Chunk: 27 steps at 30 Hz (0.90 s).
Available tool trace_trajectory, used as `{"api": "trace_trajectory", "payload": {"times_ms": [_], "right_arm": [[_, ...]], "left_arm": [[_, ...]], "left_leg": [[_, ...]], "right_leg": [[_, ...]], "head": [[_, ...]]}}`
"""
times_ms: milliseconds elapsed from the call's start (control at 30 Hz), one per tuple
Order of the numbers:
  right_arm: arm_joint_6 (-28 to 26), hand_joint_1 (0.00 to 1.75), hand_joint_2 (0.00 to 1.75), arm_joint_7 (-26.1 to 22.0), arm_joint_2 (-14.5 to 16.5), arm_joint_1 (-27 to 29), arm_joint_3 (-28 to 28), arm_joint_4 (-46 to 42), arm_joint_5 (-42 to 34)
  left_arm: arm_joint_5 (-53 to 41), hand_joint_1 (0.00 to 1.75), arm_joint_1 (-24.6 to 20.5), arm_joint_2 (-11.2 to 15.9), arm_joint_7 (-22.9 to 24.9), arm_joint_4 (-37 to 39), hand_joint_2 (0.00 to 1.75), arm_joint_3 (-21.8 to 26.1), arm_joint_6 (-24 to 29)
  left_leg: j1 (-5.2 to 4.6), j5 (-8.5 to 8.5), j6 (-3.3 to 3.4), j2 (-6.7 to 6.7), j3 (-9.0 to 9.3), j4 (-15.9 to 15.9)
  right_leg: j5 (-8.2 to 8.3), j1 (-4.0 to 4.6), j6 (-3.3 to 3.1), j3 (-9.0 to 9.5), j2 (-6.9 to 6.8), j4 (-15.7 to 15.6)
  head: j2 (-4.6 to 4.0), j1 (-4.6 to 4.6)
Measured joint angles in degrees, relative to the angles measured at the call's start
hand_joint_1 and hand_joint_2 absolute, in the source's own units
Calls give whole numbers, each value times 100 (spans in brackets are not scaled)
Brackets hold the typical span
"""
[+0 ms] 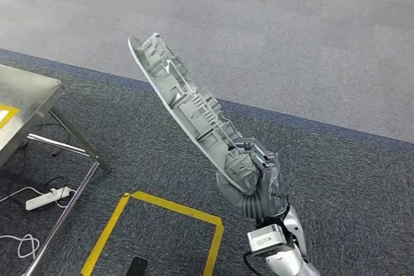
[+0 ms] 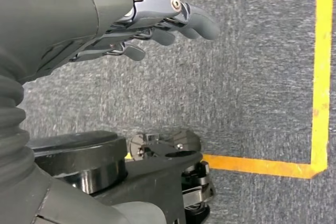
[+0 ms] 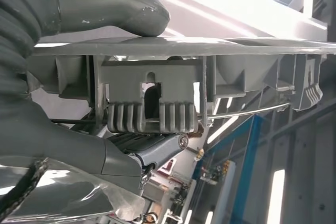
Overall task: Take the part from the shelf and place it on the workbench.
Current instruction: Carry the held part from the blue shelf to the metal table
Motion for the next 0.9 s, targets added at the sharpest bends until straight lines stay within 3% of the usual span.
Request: {"api": "trace_trajectory", "payload": {"times_ms": [67, 133, 200, 233, 267, 300, 367, 433, 500, 567, 633, 667, 733, 767, 800, 833, 900], "right_arm": [[1, 175, 175, 7, 7, -10, 4, 0, 9], [2, 175, 175, 11, 14, -16, 1, 0, 19], [5, 175, 175, 15, 15, -20, -1, 1, 28], [9, 175, 175, 18, 15, -20, 1, 1, 33], [13, 175, 175, 22, 15, -21, 4, 2, 37], [16, 175, 175, 25, 16, -22, 7, 2, 41], [16, 175, 175, 25, 16, -33, 9, 1, 46], [15, 175, 175, 25, 16, -53, 9, 0, 48], [16, 175, 175, 26, 16, -72, 13, 0, 49], [17, 175, 175, 34, 16, -91, 17, -1, 51], [18, 175, 175, 40, 15, -103, 19, 1, 58], [20, 175, 175, 39, 15, -102, 22, 1, 67], [40, 175, 175, 40, 13, -95, 31, 10, 108], [57, 175, 175, 44, 10, -95, 38, 18, 148], [80, 175, 175, 51, 7, -102, 50, 28, 206], [103, 175, 175, 64, 3, -123, 73, 39, 282], [140, 175, 175, 102, -10, -202, 146, 61, 475]], "left_arm": [[5, 0, -3, 3, -2, 1, 175, -4, 4], [8, 0, -10, 4, -3, 2, 175, -12, 10], [10, 0, -7, 4, -3, 2, 175, -27, 12], [10, 0, -4, 5, -3, 2, 175, -33, 13], [10, 0, -3, 7, -2, 2, 175, -37, 14], [10, 0, -2, 10, -2, 2, 175, -38, 15], [10, 0, -9, 12, -2, 2, 175, -40, 15], [10, 0, -17, 10, -2, 2, 175, -43, 16], [10, 0, -11, 9, -2, 2, 175, -44, 17], [10, 0, -10, 8, -2, 2, 175, -45, 17], [5, 0, -26, 1, -2, 2, 175, -49, 17], [1, 0, -33, -3, -2, 2, 175, -53, 17], [-5, 0, -33, -7, 0, 2, 175, -69, 19], [-7, 0, -31, -7, 3, 2, 175, -78, 21], [-13, 0, -32, -7, 10, 2, 175, -87, 22], [-22, 0, -36, -7, 20, 2, 175, -96, 23], [-44, 0, -51, -9, 50, 2, 175, -124, 24]], "left_leg": [[-15, -121, -59, 175, -74, 169], [-12, -418, -126, 507, -330, 736], [33, -639, -184, 657, -641, 1368], [55, -616, -204, 688, -697, 1467], [74, -497, -219, 717, -650, 1358], [86, -303, -224, 771, -500, 1052], [56, -17, -196, 1025, -134, 318], [0, 16, -122, 1189, 18, -10], [-16, -3, -40, 1091, 15, -28], [7, 6, 29, 953, 36, -59], [28, 13, 89, 813, 51, -78], [26, 10, 107, 743, 52, -77], [14, 5, 124, 592, 55, -74], [9, 2, 127, 510, 60, -72], [6, -1, 127, 424, 69, -71], [7, -7, 121, 337, 82, -67], [9, -26, 90, 198, 82, -44]], "right_leg": [[18, -20, -52, 54, -146, -62], [5, -23, -87, 108, -308, -95], [-25, -18, -97, 139, -477, -94], [-43, -18, -93, 154, -560, -94], [-61, -18, -85, 172, -638, -94], [-82, -19, -71, 197, -710, -94], [-128, -3, -20, 246, -833, -90], [-170, 28, 44, 276, -941, -92], [-206, 37, 106, 306, -1052, -110], [-317, 16, 165, 277, -890, 3], [-606, -1, 184, -2, -537, 567], [-771, 0, 179, -218, -429, 964], [-929, 6, 170, -618, -369, 1586], [-856, 8, 160, -712, -364, 1647], [-679, 8, 145, -706, -354, 1504], [-415, 5, 128, -596, -307, 1158], [-31, -21, 104, -271, -59, 375]], "head": [[0, -23], [0, -50], [0, -54], [0, -56], [0, -56], [0, -56], [0, -57], [0, -50], [0, -44], [0, -22], [0, 24], [0, 36], [0, 43], [0, 43], [0, 43], [0, 44], [0, 42]]}}
